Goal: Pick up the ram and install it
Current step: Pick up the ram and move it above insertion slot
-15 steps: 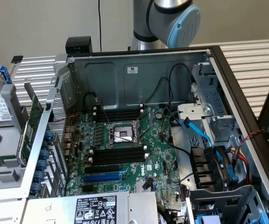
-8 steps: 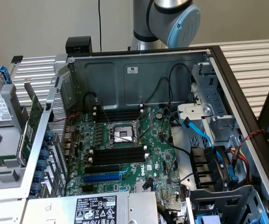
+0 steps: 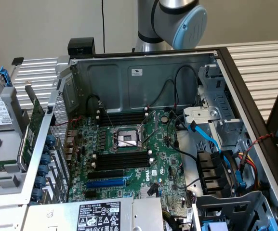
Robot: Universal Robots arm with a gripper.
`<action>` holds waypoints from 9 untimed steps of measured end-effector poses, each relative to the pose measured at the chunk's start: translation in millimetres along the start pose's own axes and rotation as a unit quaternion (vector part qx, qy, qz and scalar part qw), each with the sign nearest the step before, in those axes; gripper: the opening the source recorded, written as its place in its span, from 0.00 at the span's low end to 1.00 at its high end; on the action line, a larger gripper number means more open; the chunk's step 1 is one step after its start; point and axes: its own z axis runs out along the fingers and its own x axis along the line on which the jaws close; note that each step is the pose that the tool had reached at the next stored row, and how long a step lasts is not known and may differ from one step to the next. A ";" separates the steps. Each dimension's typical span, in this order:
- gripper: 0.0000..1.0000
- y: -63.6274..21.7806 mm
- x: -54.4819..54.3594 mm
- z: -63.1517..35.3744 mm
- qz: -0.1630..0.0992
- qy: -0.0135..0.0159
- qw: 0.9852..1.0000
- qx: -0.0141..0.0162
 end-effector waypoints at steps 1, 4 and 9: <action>0.11 -0.1 0.0 0.0 -0.006 0.002 1.000 0.002; 0.11 0.0 0.0 0.0 -0.019 0.004 1.000 0.015; 0.11 -0.2 0.0 -0.1 -0.056 -0.004 0.998 0.029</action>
